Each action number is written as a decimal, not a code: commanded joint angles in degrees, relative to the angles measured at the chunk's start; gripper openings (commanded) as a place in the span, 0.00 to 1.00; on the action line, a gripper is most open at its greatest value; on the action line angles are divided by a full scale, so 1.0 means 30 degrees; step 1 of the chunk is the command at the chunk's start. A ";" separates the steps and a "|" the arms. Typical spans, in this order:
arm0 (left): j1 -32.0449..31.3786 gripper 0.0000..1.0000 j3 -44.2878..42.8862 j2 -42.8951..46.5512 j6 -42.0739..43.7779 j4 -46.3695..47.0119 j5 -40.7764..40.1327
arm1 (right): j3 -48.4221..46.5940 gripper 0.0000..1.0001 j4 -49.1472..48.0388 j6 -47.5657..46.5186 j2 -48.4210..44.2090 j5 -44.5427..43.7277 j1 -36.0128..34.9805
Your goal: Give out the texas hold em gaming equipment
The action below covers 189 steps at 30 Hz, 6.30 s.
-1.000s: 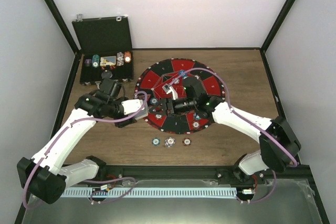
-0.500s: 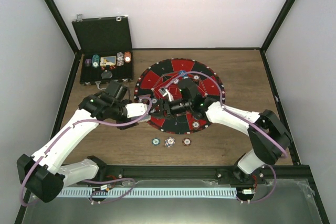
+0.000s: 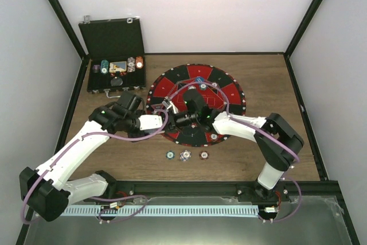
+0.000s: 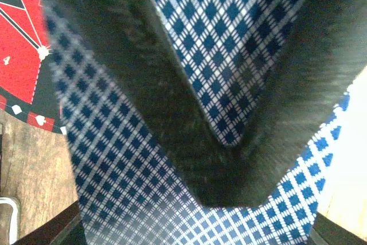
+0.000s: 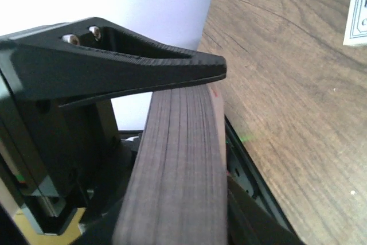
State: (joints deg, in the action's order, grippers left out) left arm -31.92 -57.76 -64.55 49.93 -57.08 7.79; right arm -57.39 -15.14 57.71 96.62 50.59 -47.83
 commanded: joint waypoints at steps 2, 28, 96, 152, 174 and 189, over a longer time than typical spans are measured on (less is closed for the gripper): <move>-0.0097 0.67 0.0370 0.0268 -0.0117 0.1201 -0.0144 | -0.0193 0.16 -0.1445 0.1003 -0.0348 0.0122 -0.0088; -0.0053 0.84 0.1381 0.2052 0.0418 0.2736 0.4416 | 0.0837 0.02 -0.3455 0.2593 -0.1210 0.0744 -0.0471; 0.0151 0.08 0.0511 0.1032 -0.0577 0.1739 0.3593 | -0.0004 0.24 0.6585 -0.3917 -0.3549 -0.0604 0.1970; 0.1968 0.08 0.0254 0.1082 -0.0699 0.0349 0.4159 | -2.0368 0.48 1.6938 -0.9867 1.3321 -0.6456 0.5325; 0.1972 0.08 -0.0273 0.0597 -0.0619 0.0804 0.4501 | -0.1171 0.80 0.6004 -0.4543 -0.3023 -0.1211 0.3292; 0.1969 0.09 -0.0611 0.0377 -0.0766 0.0817 0.4769 | -0.2521 0.78 0.4664 -0.3595 -0.0563 -0.0925 0.0127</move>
State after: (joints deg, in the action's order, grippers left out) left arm -26.24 -57.80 -63.37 47.75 -55.68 20.25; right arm -61.49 0.99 46.04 92.88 46.41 -46.00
